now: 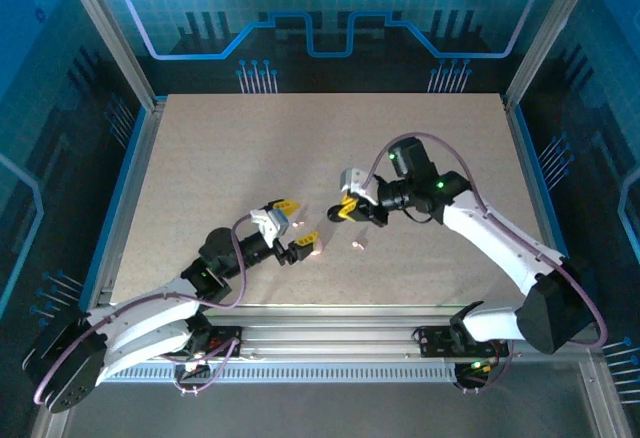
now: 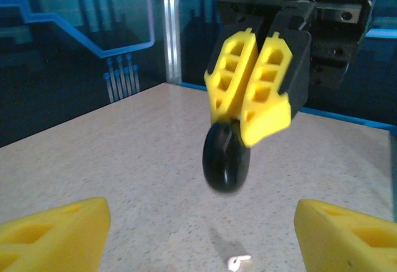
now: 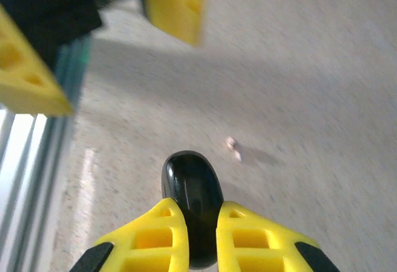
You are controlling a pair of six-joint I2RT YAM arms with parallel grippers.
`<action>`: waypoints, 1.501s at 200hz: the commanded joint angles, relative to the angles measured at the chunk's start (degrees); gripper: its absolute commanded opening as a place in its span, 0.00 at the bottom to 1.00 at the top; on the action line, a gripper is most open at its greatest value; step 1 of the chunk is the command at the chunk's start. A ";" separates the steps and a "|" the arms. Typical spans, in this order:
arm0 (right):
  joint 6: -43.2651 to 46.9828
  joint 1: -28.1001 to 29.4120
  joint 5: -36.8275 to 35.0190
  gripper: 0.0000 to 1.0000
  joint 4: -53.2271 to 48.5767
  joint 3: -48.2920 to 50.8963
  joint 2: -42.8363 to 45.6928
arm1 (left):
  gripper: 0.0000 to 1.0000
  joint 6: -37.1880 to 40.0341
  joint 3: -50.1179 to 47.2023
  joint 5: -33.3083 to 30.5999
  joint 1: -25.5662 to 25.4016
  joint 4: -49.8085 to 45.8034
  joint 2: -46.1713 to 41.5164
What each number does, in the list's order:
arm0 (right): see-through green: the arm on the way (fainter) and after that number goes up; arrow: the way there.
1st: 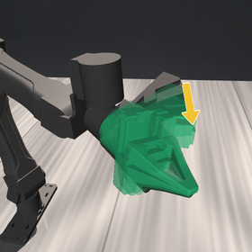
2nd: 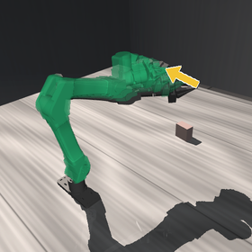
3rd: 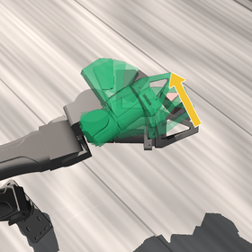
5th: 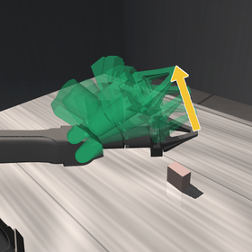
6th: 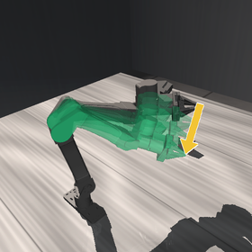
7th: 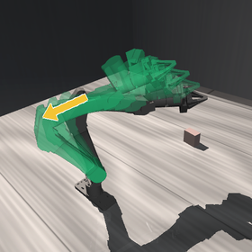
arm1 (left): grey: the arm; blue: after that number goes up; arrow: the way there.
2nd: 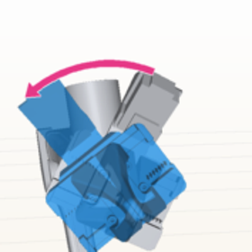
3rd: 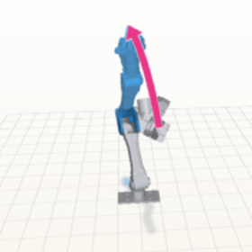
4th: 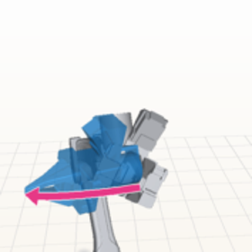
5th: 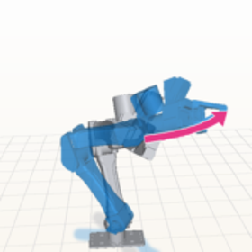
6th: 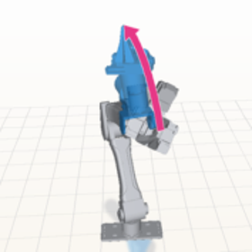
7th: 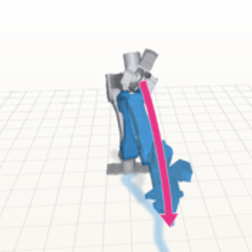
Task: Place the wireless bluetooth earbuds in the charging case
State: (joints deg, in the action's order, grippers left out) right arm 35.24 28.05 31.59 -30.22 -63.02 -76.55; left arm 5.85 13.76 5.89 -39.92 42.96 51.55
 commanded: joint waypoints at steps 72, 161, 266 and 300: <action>-6.60 -19.63 -5.24 0.09 -22.38 -10.98 -20.08 | 0.70 -14.85 15.94 -13.06 0.18 -38.50 0.73; -4.39 -28.12 -6.31 0.12 -28.24 -14.85 -35.64 | 0.60 -29.20 27.91 -10.10 -0.27 -59.58 16.31; -7.04 -31.66 -9.35 0.42 -31.72 -19.94 -41.18 | 0.59 -27.14 30.45 -10.59 -0.37 -61.60 19.73; -10.66 -31.74 -9.73 0.44 -29.92 -19.81 -37.15 | 0.61 -28.38 29.74 -13.62 -0.11 -63.28 17.72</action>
State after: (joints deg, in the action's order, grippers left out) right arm 27.94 -3.07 21.98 -60.38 -81.78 -117.23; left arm -21.10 42.50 -5.06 -39.92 -17.34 71.20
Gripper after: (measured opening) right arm 0.437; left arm 0.602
